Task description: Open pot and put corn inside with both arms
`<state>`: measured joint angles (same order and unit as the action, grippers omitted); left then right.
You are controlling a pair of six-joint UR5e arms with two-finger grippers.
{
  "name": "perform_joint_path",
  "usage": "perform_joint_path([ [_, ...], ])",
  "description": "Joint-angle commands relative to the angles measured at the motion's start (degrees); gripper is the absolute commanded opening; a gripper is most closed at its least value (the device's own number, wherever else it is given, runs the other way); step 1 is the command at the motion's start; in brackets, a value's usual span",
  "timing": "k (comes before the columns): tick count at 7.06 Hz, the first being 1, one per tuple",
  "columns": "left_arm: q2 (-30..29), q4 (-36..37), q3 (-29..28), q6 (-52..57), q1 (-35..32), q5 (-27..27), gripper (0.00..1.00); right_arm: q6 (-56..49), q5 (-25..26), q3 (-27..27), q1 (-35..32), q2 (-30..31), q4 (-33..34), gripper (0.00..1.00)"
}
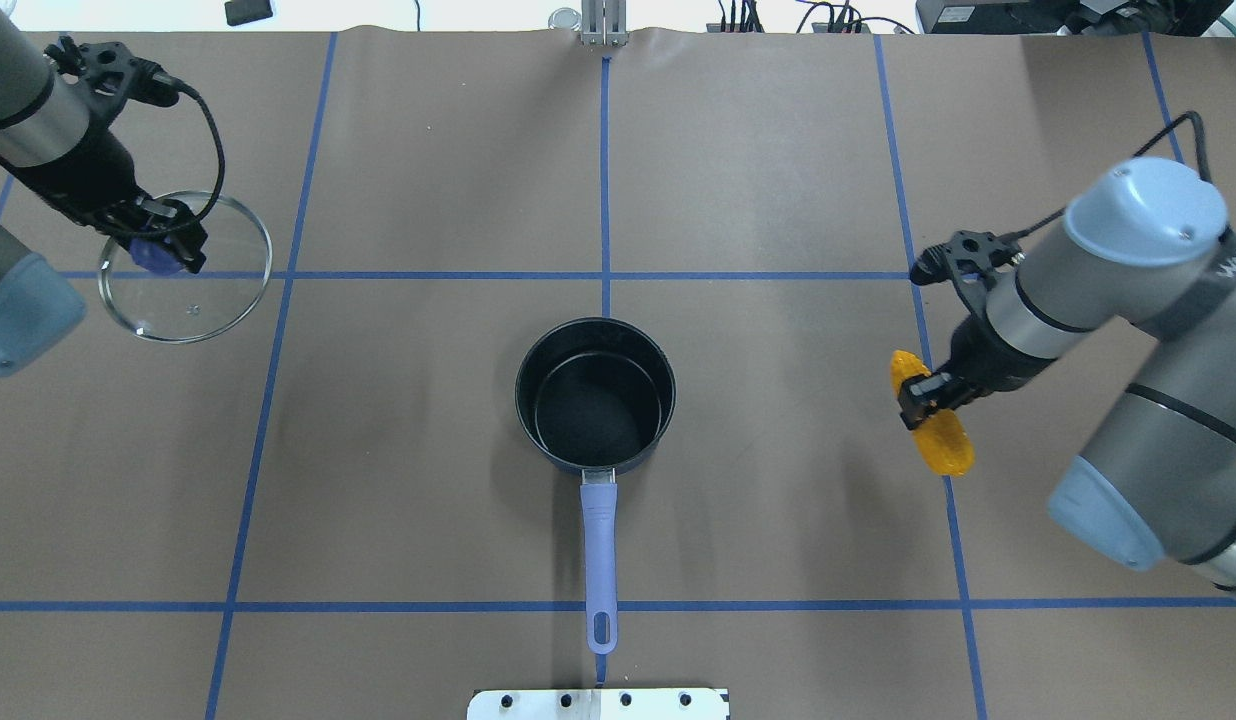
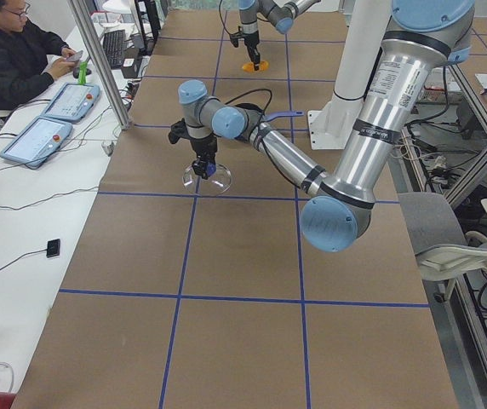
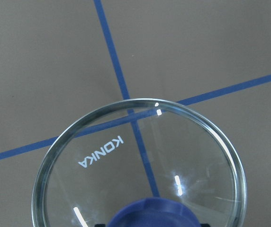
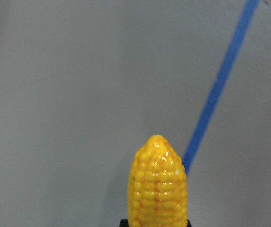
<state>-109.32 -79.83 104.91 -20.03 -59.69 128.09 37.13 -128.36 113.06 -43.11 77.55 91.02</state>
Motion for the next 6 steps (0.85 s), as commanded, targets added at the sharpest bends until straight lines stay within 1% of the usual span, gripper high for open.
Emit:
perform_joint_path([
  [1, 2.96, -0.42, -0.93, 4.19, -1.13, 0.32, 0.63, 6.6, 0.56, 0.24, 2.83, -10.8, 9.16, 0.25],
  [2, 3.49, -1.98, -2.24, 4.55, -1.13, 0.75, 0.63, 11.07, 0.74, -0.37, 4.16, -14.5, 9.26, 0.26],
  [3, 3.93, -5.13, -5.22, 4.56, -1.04, 0.75, 0.64, 15.3, 0.74, -1.16, 4.52, -17.84, 9.26, 0.26],
  [4, 3.85, -7.95, -7.94, 4.3, -0.95, 0.75, 0.64, 19.6, 0.83, -3.0, 5.4, -21.27, 9.17, 0.26],
  [5, 3.42, -9.11, -10.15, 4.47, -0.6, 2.23, 0.64, 22.69, 1.61, -5.97, 6.27, -25.48, 9.17, 0.26],
  [6, 2.89, -10.77, -12.6, 4.38, -0.43, 4.34, 0.64, 24.55, 3.1, -8.27, 7.59, -28.39, 9.09, 0.26],
])
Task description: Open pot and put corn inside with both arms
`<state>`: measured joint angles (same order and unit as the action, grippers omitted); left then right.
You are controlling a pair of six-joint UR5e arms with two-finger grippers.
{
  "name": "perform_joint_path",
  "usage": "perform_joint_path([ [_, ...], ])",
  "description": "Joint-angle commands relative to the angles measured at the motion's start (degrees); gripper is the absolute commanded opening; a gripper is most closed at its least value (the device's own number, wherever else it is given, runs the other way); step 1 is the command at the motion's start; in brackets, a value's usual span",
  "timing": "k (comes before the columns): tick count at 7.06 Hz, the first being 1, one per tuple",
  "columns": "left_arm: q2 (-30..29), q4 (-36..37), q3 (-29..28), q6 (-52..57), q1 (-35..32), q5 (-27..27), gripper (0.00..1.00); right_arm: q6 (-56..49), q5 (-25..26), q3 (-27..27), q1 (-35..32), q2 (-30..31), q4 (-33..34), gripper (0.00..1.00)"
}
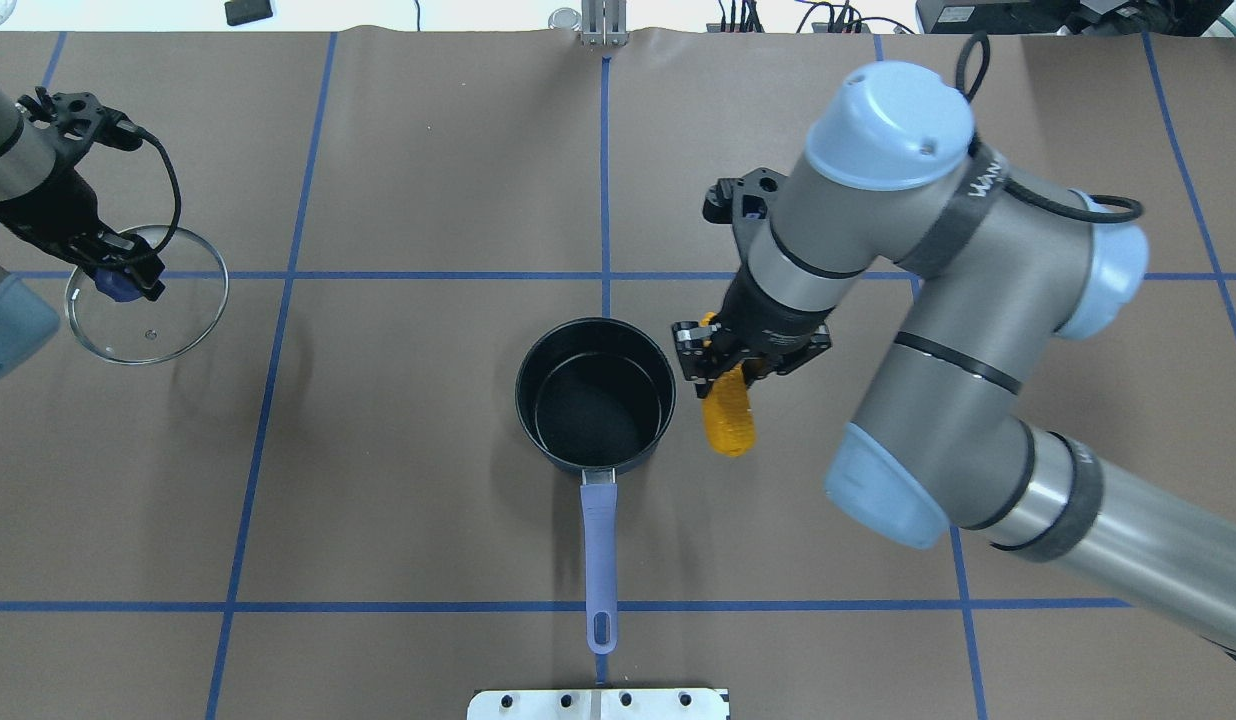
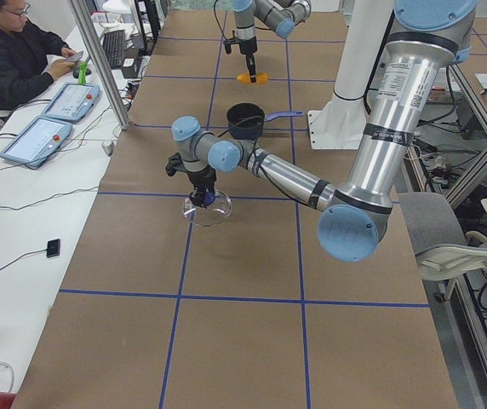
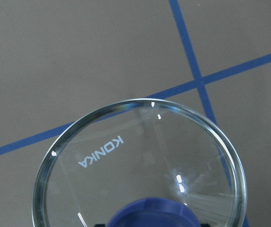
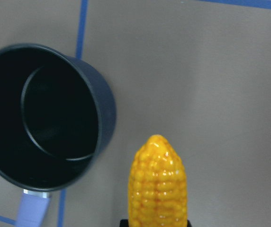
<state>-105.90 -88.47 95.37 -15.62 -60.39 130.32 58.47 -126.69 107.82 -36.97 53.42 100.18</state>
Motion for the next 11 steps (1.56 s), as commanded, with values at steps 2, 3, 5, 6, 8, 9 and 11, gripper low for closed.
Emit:
perform_joint_path([
  [2, -2.19, -4.96, -6.94, -0.55, 0.53, 3.36, 0.64, 4.81, 2.67, -7.59, 2.77, -9.26, -0.42, 0.26],
  [3, -2.47, -5.13, -7.65, -0.55, 1.92, 3.36, 0.64, 4.81, 3.11, -10.06, 2.86, -11.3, -0.51, 0.26],
  [5, -3.17, -5.05, -8.35, -0.47, 2.64, 3.36, 0.65, 4.73, 3.38, -10.26, 3.48, -11.15, -0.51, 0.26],
  [6, -3.17, -5.4, -8.62, -0.47, 2.82, 3.36, 0.65, 4.64, 3.64, -10.26, 3.83, -11.14, -0.59, 0.26],
  [8, -3.17, -5.49, -9.06, -0.38, 2.99, 3.36, 0.67, 4.55, 5.03, -12.27, 5.05, -10.88, -3.03, 0.27],
  [9, -3.26, -5.49, -9.06, -0.38, 3.08, 3.36, 0.68, 4.55, 5.74, -14.37, 5.58, -10.79, -5.41, 0.28],
  [11, -3.18, -5.49, -9.06, -0.38, 3.08, 3.36, 0.7, 3.85, 6.1, -14.57, 6.29, -9.74, -5.6, 0.29],
])
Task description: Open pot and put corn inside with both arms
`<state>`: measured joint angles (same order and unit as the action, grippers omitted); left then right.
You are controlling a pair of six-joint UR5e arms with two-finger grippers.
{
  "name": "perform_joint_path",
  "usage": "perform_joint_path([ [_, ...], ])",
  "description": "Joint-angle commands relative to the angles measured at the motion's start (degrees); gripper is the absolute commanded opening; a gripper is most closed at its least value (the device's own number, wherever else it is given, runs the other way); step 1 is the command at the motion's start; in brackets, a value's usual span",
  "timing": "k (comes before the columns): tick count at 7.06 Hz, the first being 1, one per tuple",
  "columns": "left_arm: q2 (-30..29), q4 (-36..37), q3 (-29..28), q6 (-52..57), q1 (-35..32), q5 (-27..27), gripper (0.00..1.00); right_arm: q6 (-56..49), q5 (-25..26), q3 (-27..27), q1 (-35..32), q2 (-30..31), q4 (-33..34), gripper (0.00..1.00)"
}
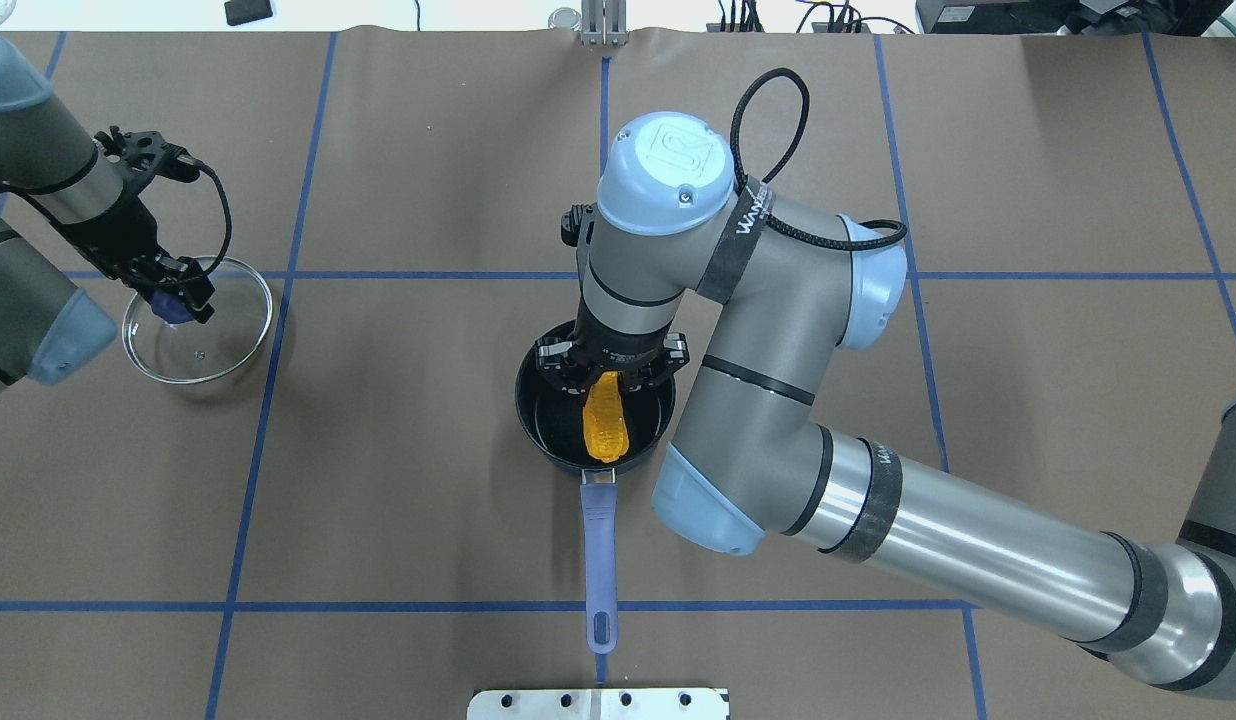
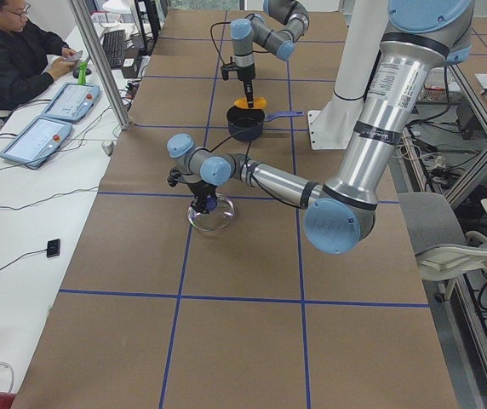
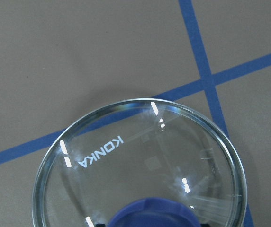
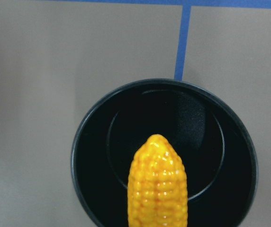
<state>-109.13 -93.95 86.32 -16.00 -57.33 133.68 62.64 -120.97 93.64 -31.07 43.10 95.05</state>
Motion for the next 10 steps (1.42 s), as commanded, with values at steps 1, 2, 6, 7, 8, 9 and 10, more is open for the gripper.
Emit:
perform_joint_path([
  [1, 0.06, 0.0, -0.02, 0.0, 0.02, 0.0, 0.73, -0.32, 0.38, -0.39, 0.65, 0.5, -0.48, 0.33],
  [2, 0.15, -0.61, 0.07, -0.09, 0.02, 0.0, 0.98, -0.23, 0.47, -0.3, 0.92, 0.5, -0.48, 0.91],
  [6, 0.06, -0.44, 2.17, -0.17, -1.89, -0.61, 0.99, -0.23, 1.08, 0.57, -0.21, -0.03, -0.48, 1.0],
  [7, 0.06, -0.18, 2.62, 0.0, -6.35, -0.96, 1.0, -0.41, 0.3, 2.58, -3.62, 0.4, -0.22, 1.0],
  [8, 0.15, -0.09, 3.14, 0.44, -11.35, -0.97, 1.0, -0.5, -1.27, 5.82, -7.31, 2.58, -0.05, 1.0],
  [9, 1.19, 0.08, 5.06, 0.62, -14.71, -0.97, 1.0, -0.24, 1.76, 7.33, -9.26, 5.22, 0.04, 1.0],
  [10, 3.81, 0.08, 6.91, 3.23, -17.09, -0.97, 1.0, -0.49, 3.27, 7.35, -13.37, 6.89, 0.04, 1.0],
])
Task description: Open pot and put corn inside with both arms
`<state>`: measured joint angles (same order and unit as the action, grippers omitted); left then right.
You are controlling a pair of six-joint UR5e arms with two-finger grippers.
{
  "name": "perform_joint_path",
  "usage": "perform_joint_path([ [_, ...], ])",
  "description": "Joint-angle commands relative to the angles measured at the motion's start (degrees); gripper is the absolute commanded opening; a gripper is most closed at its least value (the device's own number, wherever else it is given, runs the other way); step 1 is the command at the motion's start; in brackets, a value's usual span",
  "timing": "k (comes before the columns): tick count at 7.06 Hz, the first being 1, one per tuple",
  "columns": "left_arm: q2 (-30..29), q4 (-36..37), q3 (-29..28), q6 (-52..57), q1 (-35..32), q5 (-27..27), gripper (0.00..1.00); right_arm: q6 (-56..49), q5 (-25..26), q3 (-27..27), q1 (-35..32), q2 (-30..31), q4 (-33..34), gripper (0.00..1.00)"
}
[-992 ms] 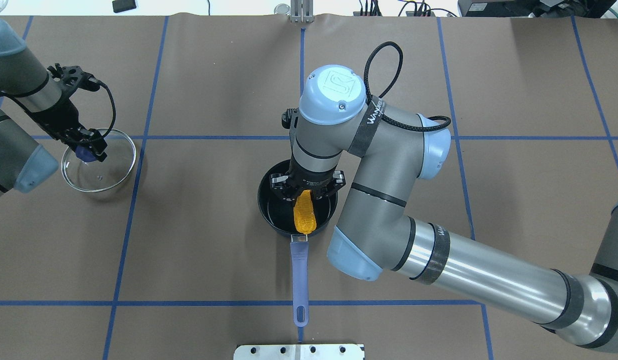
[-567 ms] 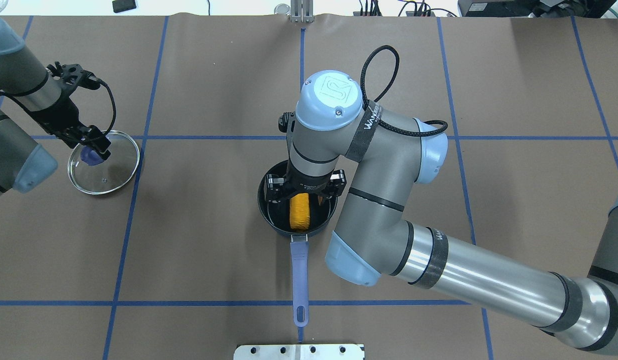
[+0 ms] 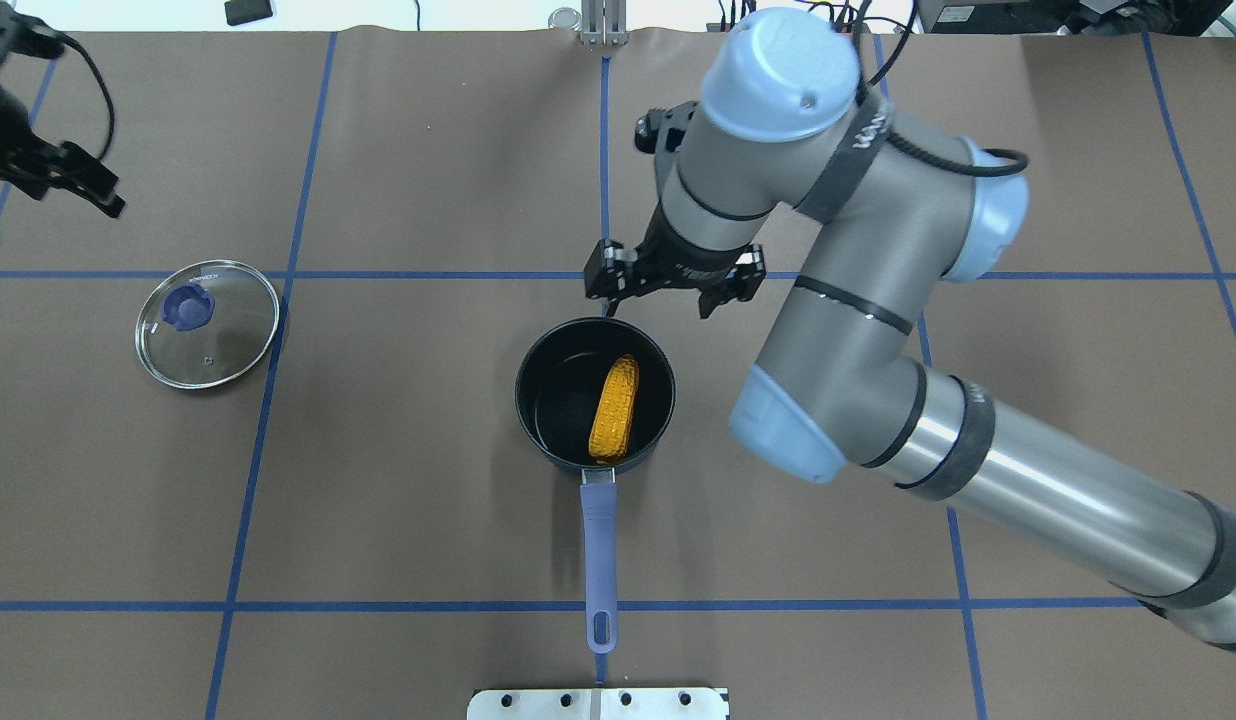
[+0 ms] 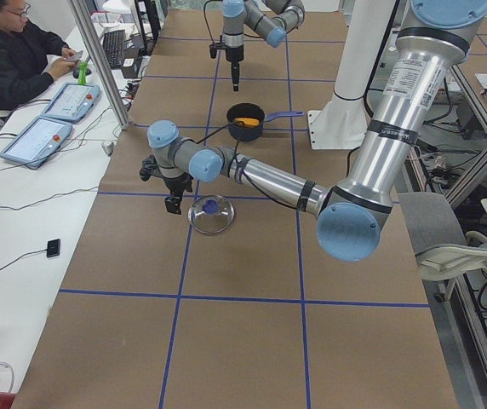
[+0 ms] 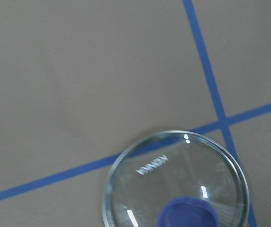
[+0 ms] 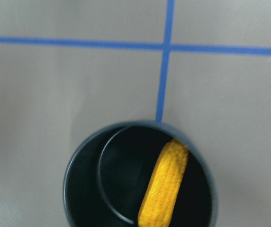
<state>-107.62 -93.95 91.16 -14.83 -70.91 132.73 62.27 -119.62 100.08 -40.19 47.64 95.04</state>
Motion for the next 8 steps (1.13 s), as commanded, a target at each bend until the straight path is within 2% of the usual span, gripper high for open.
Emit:
perform_joint_path([
  [1, 6.42, 0.08, 4.52, 6.96, -5.97, -0.02, 1.0, -2.13, 2.89, 1.25, -6.54, 5.41, -0.03, 1.0],
  [3, 12.23, -0.27, 7.53, 8.94, -9.76, 0.07, 1.0, -4.6, 2.02, 1.95, -12.51, 8.94, 1.11, 1.0],
  [4, 13.56, -0.36, 8.06, 10.07, -9.95, 0.07, 1.0, -11.49, 2.11, 2.83, -15.93, 9.83, 6.51, 1.0],
  [5, 13.58, -0.36, 8.06, 10.09, -9.95, 0.07, 1.0, -23.13, 2.11, 3.44, -20.75, 10.1, 13.79, 1.0],
  [6, 13.58, -0.36, 8.06, 10.09, -10.21, 0.07, 1.0, -36.21, 2.02, 3.02, -24.98, 11.58, 18.38, 1.0],
  [7, 14.1, -0.36, 8.15, 10.09, -10.56, 0.07, 1.0, -44.87, 0.54, 1.88, -28.76, 12.73, 20.69, 1.0],
  [8, 14.71, -0.45, 8.15, 10.17, -10.91, 0.07, 1.0, -48.52, -5.74, 0.65, -32.19, 15.0, 21.41, 1.0],
])
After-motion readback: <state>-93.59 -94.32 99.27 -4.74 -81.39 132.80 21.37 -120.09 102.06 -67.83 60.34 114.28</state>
